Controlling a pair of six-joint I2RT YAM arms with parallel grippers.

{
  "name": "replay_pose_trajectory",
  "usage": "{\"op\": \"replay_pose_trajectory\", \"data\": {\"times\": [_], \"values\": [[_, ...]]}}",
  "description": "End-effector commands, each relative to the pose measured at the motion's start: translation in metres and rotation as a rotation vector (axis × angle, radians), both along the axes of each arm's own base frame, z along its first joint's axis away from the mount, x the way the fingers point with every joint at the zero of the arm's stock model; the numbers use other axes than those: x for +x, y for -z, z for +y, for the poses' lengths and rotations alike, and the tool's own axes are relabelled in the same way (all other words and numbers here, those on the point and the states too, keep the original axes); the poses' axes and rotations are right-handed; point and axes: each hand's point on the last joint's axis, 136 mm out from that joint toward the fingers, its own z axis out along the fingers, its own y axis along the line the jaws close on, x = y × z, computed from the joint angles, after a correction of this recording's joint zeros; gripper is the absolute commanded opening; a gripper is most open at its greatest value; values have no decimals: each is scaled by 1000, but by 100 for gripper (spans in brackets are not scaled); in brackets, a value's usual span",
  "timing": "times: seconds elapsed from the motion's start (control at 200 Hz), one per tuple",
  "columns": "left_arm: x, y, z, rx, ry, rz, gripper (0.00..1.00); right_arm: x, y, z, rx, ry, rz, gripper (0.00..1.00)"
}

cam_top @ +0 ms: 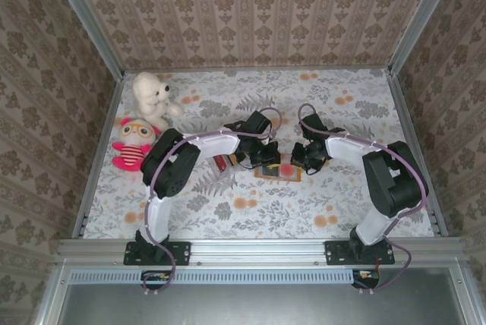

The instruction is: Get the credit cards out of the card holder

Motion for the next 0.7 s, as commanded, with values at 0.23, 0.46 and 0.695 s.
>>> {"op": "replay_pose_trajectory", "data": {"times": [0.23,0.46,0.695], "values": [[-3,-24,24,59,39,-75,0,-7,15,-15,-50,18,56,10],[1,-49,47,163,97,-205,0,14,-30,-4,75,18,-62,22],[10,-83,56,179,146,-344,0,25,-86,5,213,32,-177,37]]}}
